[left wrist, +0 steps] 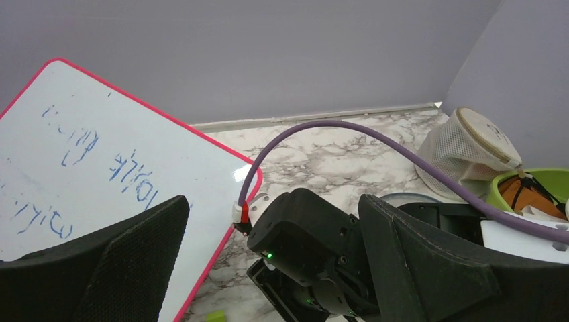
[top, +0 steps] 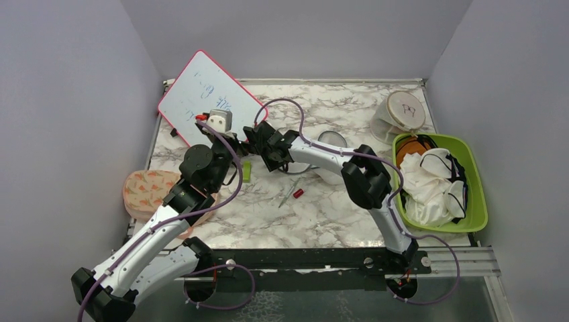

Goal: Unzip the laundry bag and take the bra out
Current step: Close the laundry bag at the center of the board.

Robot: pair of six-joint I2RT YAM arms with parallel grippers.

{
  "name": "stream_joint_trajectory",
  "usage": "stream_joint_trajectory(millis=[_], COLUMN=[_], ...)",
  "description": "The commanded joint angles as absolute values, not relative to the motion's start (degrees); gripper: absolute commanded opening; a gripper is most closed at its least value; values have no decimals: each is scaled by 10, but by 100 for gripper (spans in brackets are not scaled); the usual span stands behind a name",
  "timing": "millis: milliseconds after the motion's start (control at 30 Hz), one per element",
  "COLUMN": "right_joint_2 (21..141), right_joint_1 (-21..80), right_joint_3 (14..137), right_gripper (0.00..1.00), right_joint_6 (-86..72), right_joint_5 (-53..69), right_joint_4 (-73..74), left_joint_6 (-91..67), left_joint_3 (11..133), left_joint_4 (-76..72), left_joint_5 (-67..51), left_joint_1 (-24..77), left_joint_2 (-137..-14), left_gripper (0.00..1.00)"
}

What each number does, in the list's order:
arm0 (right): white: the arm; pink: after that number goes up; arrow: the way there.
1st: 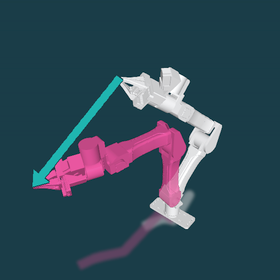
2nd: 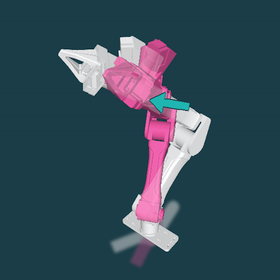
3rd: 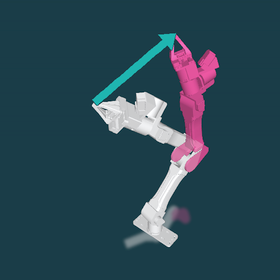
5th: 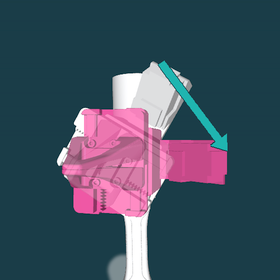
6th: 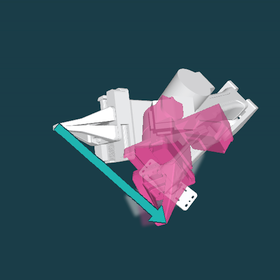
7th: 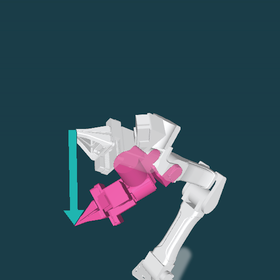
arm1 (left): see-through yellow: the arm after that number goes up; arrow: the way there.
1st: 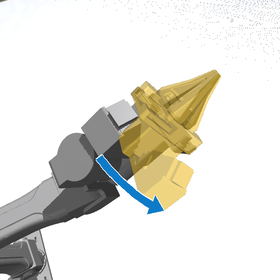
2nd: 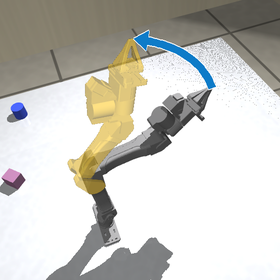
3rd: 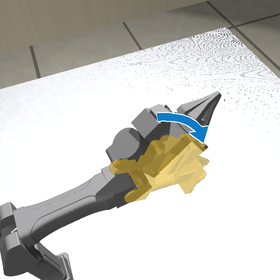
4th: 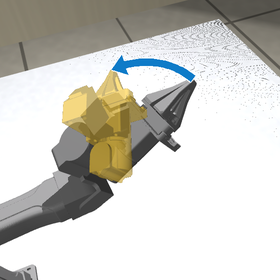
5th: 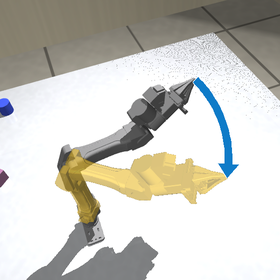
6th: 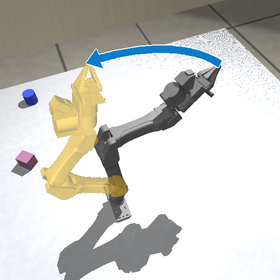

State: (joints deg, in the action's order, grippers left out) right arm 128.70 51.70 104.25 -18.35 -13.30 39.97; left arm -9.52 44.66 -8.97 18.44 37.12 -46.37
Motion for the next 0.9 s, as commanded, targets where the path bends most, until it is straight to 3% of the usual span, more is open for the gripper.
stream_joint_trajectory(millis=[0, 200, 500, 800, 867], right_joint_2=[1264, 1296, 1289, 1265, 1237], right_joint_1=[519, 519, 512, 511, 512], right_joint_3=[1024, 1037, 976, 975, 958], right_gripper=[37, 39, 29, 1, 1], right_joint_6=[-180, -179, -193, -186, -182], right_joint_5=[-176, -192, -172, -181, -185], right_joint_4=[381, 396, 338, 321, 302], left_joint_6=[-100, -100, -102, -105, -107], left_joint_3=[441, 441, 442, 443, 443], left_joint_4=[-109, -110, -110, -110, -110], left_joint_5=[167, 160, 154, 149, 144], left_joint_1=[368, 368, 368, 368, 368], left_joint_2=[-464, -469, -475, -482, -481], left_gripper=[93, 93, 93, 93, 93])
